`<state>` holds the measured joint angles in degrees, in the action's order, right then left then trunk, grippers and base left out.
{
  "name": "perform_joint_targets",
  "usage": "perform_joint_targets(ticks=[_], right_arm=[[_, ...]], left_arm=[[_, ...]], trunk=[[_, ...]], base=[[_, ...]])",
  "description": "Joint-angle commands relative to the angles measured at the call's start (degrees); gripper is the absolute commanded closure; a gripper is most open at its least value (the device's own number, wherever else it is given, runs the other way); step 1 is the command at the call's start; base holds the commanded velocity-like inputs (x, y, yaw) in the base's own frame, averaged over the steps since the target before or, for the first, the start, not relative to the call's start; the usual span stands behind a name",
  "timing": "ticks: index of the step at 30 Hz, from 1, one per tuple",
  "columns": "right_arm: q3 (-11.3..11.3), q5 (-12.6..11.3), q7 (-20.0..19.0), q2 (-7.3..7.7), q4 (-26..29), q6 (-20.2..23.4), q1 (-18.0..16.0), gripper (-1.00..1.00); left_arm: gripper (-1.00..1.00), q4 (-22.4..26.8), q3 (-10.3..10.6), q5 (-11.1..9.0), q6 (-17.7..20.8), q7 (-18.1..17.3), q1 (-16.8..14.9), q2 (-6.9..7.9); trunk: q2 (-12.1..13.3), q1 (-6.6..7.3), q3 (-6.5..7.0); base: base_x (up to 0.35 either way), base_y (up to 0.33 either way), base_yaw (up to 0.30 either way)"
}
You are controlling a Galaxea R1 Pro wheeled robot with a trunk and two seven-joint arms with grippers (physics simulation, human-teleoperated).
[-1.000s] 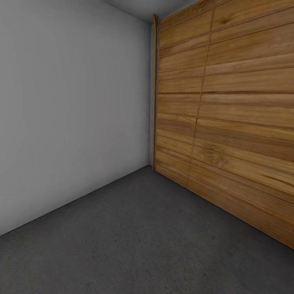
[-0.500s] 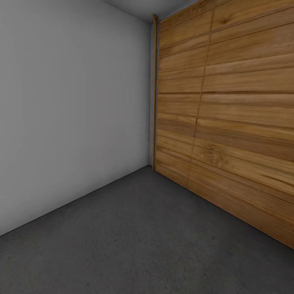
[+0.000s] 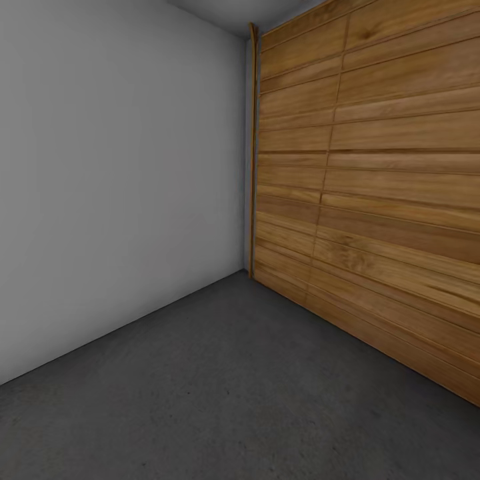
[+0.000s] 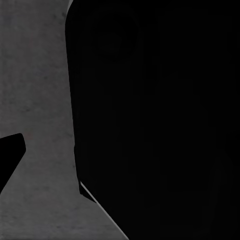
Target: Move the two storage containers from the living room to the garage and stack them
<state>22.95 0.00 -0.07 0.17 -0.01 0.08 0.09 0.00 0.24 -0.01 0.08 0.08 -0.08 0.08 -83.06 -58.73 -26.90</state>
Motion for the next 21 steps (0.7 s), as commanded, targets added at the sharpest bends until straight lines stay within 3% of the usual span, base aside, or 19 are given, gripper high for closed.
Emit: perform_joint_targets(ticks=[1, 21], right_arm=[[0.24, 0.0, -0.01, 0.01, 0.01, 0.01, 0.0, -1.0], [0.24, 0.0, -0.02, 0.01, 0.01, 0.01, 0.0, -1.0]], left_arm=[[-1.0, 0.0, 0.02, 0.0, -0.01, 0.01, -0.01, 0.0], [-1.0, 0.0, 0.02, 0.01, 0.01, 0.01, -0.01, 0.0]], trunk=[[-0.02, 0.0, -0.03], [-0.02, 0.0, -0.03]], base=[[0.0, 0.0, 0.0], [0.0, 0.0, 0.0]])
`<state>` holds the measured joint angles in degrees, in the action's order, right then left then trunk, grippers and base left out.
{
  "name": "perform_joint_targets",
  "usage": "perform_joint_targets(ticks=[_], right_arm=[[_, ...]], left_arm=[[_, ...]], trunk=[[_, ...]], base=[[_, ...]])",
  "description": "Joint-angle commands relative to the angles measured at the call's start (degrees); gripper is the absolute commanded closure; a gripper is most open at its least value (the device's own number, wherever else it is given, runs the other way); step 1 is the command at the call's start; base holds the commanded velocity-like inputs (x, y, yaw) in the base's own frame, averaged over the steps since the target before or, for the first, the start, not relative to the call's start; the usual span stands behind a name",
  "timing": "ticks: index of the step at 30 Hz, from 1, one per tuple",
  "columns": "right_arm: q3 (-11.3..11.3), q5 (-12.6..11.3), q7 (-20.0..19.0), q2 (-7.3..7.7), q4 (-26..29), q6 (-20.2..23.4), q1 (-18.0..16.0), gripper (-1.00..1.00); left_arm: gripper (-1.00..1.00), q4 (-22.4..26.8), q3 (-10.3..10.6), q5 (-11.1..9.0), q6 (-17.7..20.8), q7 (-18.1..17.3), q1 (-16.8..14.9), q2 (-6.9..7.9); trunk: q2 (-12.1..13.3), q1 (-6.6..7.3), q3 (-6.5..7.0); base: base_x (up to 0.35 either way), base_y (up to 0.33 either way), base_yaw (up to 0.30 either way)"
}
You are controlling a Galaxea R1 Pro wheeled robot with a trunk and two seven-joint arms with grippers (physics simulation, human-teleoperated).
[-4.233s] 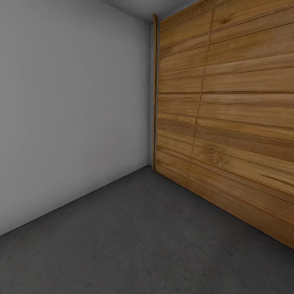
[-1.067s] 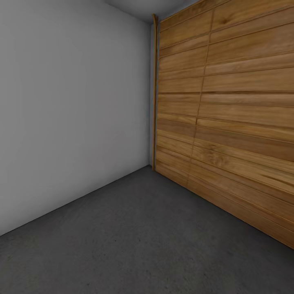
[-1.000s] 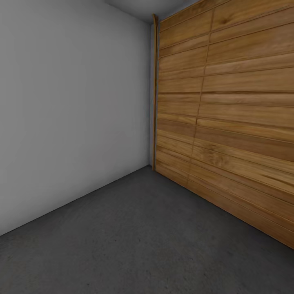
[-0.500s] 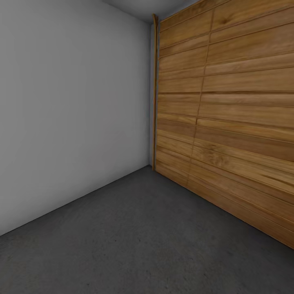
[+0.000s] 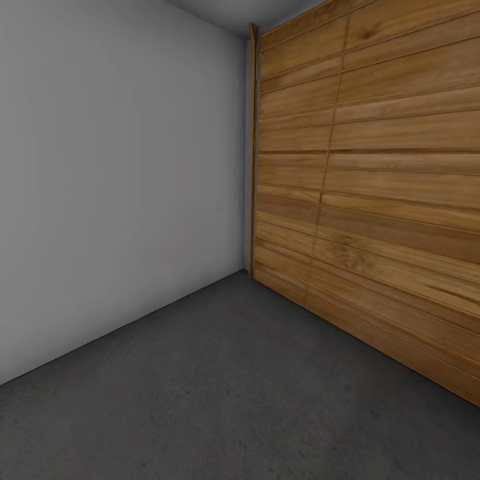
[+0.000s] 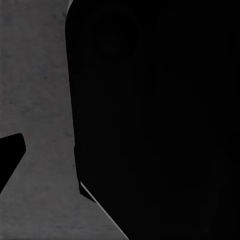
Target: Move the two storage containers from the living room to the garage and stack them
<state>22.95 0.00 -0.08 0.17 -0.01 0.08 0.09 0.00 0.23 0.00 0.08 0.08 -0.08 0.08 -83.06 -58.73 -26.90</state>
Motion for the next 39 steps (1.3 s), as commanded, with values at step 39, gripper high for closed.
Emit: perform_joint_targets(ticks=[39], right_arm=[[0.26, 0.0, -0.01, 0.01, 0.01, 0.01, 0.0, -1.0]], left_arm=[[-1.0, 0.0, -0.06, 0.0, 0.01, 0.01, -0.01, 0.0]], trunk=[[-0.02, 0.0, -0.03]], base=[[0.0, 0.0, 0.0]])
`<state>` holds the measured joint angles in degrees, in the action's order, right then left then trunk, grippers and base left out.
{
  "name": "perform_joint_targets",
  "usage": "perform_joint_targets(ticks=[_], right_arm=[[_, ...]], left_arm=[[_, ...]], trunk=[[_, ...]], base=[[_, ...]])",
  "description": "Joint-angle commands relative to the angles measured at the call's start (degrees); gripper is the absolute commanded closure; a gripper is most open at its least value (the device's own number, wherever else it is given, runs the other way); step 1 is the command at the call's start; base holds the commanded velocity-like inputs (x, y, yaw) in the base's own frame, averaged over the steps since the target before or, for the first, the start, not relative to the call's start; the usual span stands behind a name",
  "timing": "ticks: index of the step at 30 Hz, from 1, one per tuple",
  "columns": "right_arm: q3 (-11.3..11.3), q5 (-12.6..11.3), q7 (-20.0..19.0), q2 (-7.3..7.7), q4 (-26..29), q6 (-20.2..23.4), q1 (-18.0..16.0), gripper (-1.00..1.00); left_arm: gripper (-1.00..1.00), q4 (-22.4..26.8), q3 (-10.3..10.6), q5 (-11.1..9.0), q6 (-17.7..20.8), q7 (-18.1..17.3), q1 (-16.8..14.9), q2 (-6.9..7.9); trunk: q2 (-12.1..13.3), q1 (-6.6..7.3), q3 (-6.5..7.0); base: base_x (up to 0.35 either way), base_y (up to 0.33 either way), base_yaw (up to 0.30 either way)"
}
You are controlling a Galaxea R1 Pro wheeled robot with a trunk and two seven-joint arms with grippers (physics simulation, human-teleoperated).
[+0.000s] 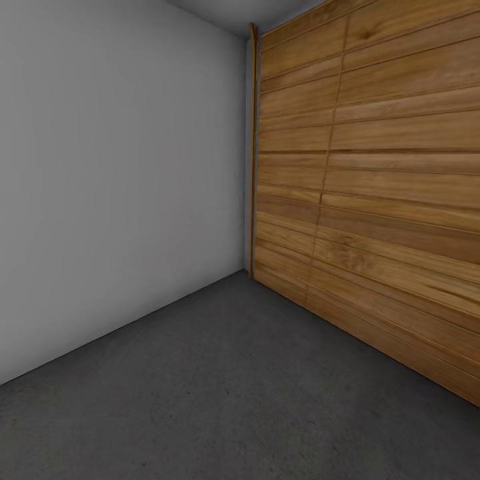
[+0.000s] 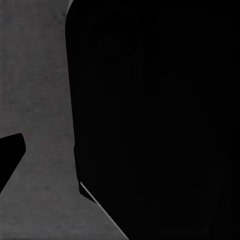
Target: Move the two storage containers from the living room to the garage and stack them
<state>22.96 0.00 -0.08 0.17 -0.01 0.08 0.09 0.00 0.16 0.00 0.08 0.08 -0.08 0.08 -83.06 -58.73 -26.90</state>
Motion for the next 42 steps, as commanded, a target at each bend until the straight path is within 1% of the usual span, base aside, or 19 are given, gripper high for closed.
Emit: perform_joint_targets(ticks=[1, 42], right_arm=[[0.24, 0.0, -0.01, 0.01, 0.01, 0.01, 0.0, -1.0], [0.24, 0.0, -0.01, 0.01, 0.01, 0.01, 0.0, -1.0]], left_arm=[[-1.0, 0.0, 0.02, 0.0, 0.01, 0.01, -0.01, 0.0], [-1.0, 0.0, 0.02, 0.0, 0.01, 0.01, -0.01, -0.15]], trunk=[[-0.02, 0.0, -0.03], [-0.02, 0.0, -0.03]], base=[[0.0, 0.0, 0.0], [0.0, 0.0, 0.0]])
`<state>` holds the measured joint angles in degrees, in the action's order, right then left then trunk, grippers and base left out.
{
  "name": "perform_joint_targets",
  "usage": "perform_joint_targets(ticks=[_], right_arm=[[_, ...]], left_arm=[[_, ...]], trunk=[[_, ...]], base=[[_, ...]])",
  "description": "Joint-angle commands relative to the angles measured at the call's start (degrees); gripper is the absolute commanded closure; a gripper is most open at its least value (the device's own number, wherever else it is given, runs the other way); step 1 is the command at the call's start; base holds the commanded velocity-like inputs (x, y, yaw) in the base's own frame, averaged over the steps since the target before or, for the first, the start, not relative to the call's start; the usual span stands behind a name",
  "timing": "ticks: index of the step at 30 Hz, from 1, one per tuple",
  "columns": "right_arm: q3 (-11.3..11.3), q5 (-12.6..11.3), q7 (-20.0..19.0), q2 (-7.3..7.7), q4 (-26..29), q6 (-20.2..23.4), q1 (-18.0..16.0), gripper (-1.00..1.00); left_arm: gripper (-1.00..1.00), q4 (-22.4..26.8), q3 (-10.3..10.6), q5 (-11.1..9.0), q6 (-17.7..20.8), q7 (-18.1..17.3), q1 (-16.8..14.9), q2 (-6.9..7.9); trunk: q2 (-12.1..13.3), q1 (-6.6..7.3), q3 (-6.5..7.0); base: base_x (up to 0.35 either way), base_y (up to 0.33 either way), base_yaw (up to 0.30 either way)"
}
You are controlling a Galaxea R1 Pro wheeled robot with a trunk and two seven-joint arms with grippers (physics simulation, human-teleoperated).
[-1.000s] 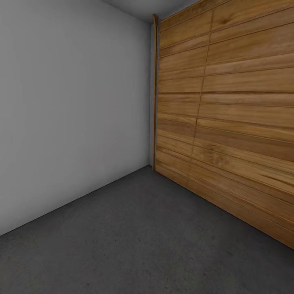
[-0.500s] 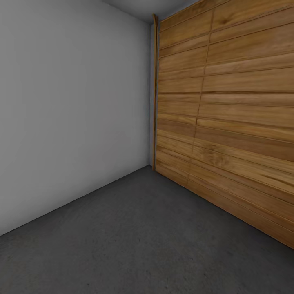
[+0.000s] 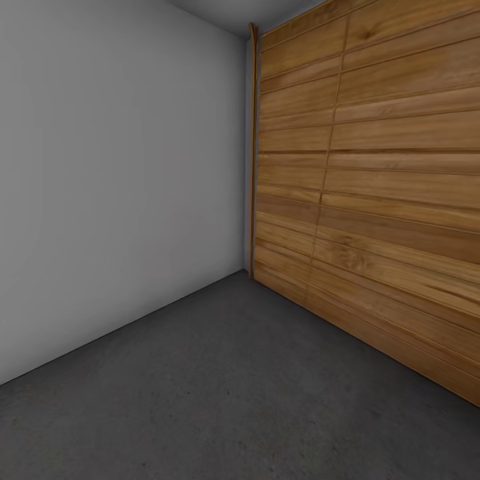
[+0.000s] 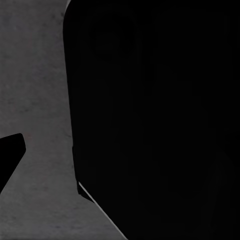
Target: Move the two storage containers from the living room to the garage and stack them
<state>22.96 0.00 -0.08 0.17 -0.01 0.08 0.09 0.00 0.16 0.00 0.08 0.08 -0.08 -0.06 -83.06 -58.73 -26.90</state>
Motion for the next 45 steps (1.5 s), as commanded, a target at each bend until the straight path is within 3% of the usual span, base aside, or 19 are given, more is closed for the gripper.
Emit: perform_joint_targets(ticks=[1, 45], right_arm=[[0.24, 0.0, -0.01, 0.01, 0.01, 0.01, 0.0, -1.0], [0.23, 0.0, -0.01, 0.01, 0.01, 0.01, 0.0, -1.0]], left_arm=[[-1.0, 0.0, 0.01, 0.0, 0.01, 0.01, -0.01, -0.01], [-1.0, 0.0, -0.16, -0.09, -0.01, 0.01, -0.01, -0.36]], trunk=[[-0.02, 0.0, -0.03], [-0.02, 0.0, -0.03]], base=[[0.0, 0.0, 0.0], [0.0, 0.0, 0.0]])
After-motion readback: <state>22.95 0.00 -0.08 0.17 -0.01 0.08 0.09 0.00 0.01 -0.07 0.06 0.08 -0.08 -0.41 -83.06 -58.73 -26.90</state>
